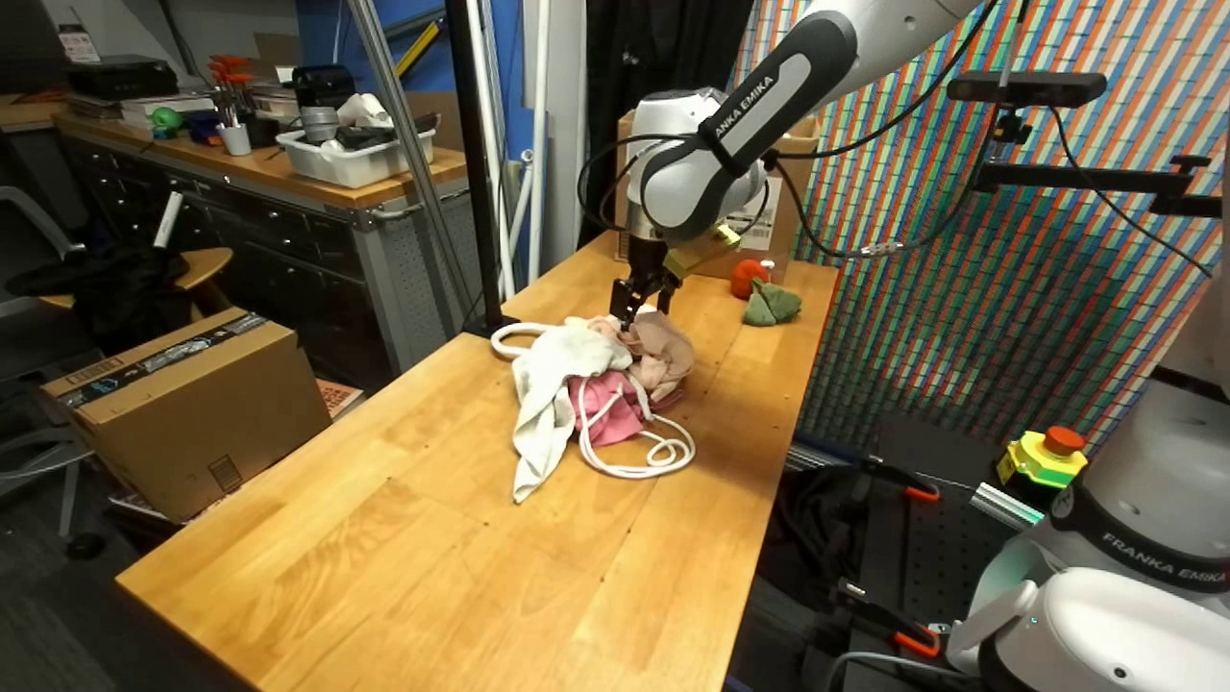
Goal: Separate the items on the table
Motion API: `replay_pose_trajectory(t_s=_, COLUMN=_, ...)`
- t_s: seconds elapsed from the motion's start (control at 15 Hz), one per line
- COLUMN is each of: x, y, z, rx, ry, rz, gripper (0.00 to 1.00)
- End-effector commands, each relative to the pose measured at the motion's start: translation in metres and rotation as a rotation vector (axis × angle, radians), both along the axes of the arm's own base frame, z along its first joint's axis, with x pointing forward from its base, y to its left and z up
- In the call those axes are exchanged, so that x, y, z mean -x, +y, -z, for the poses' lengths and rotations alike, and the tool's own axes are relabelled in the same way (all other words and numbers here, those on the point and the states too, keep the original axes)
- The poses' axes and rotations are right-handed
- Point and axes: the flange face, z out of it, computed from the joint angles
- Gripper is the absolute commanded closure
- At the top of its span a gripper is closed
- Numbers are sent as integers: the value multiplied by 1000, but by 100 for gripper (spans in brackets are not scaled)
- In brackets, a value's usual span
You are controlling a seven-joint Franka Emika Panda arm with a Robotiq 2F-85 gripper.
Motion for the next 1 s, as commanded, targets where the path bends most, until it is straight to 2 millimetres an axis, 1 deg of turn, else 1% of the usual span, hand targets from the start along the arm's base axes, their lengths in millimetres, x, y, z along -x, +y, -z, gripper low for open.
replay_pose_trajectory(t_s=0.0, x=-11, y=-17, z=10, rx=-91, ry=61, rz=-57, gripper=0)
replay_pose_trajectory(t_s=0.27, x=-9, y=-34, z=29, rx=-136, ry=140, rz=-64, gripper=0)
replay_pose_trajectory(t_s=0.53, x=-8, y=-38, z=44, rx=-145, ry=191, rz=-80, gripper=0)
replay_pose_trajectory(t_s=0.6, x=-7, y=-37, z=46, rx=-148, ry=196, rz=-83, gripper=10)
replay_pose_trajectory(t_s=0.67, x=-8, y=-37, z=47, rx=-149, ry=201, rz=-85, gripper=25)
replay_pose_trajectory(t_s=0.8, x=-8, y=-37, z=46, rx=-147, ry=202, rz=-83, gripper=42)
replay_pose_trajectory(t_s=0.93, x=-8, y=-37, z=40, rx=-141, ry=189, rz=-80, gripper=58)
